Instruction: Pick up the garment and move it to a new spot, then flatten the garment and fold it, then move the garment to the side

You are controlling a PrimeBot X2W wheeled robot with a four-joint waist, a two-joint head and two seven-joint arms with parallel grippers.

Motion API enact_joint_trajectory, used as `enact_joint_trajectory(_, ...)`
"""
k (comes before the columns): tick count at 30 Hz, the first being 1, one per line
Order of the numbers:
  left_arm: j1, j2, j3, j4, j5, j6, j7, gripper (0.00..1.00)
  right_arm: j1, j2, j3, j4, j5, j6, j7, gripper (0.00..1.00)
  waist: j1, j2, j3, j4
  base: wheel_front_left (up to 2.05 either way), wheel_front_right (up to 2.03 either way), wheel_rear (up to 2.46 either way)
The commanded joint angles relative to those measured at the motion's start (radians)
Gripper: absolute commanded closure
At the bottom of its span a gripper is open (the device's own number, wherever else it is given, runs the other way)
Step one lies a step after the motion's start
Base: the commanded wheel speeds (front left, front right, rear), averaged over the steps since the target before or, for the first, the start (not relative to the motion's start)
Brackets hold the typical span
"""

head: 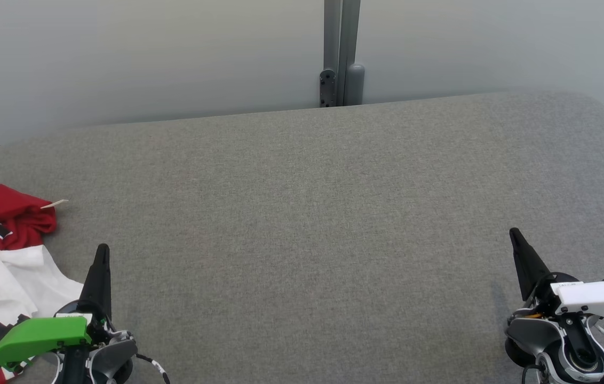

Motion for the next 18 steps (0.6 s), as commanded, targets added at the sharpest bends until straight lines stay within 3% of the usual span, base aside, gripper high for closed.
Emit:
enact_joint_trajectory(1,-0.011,0.008,0.0,-0.002,0.0,-0.004,0.002,1.0,0.009,-0.005,-0.001,-0.005,0.007,0.001,0.002,1.0,0.0,0.0,0.0,0.0,0.0,0.0,0.0)
enact_joint_trajectory(4,-0.011,0.008,0.0,-0.002,0.0,-0.004,0.002,1.0,0.009,-0.005,-0.001,-0.005,0.007,0.001,0.002,1.0,0.0,0.0,0.0,0.0,0.0,0.0,0.0)
enact_joint_trajectory(5,0.0,0.0,0.0,0.0,0.0,0.0,0.0,0.0,0.0,0.0,0.0,0.0,0.0,0.0,0.0,0.0,0.0,0.0,0.0,0.0,0.0,0.0,0.0)
enact_joint_trajectory(18,0.02,-0.005,-0.018,0.036,0.079,0.0,-0.047,0.0,0.016,-0.006,0.037,0.016,-0.053,0.0,-0.046,0.0,0.0,0.0,0.002,0.001,0.0,0.0,0.0)
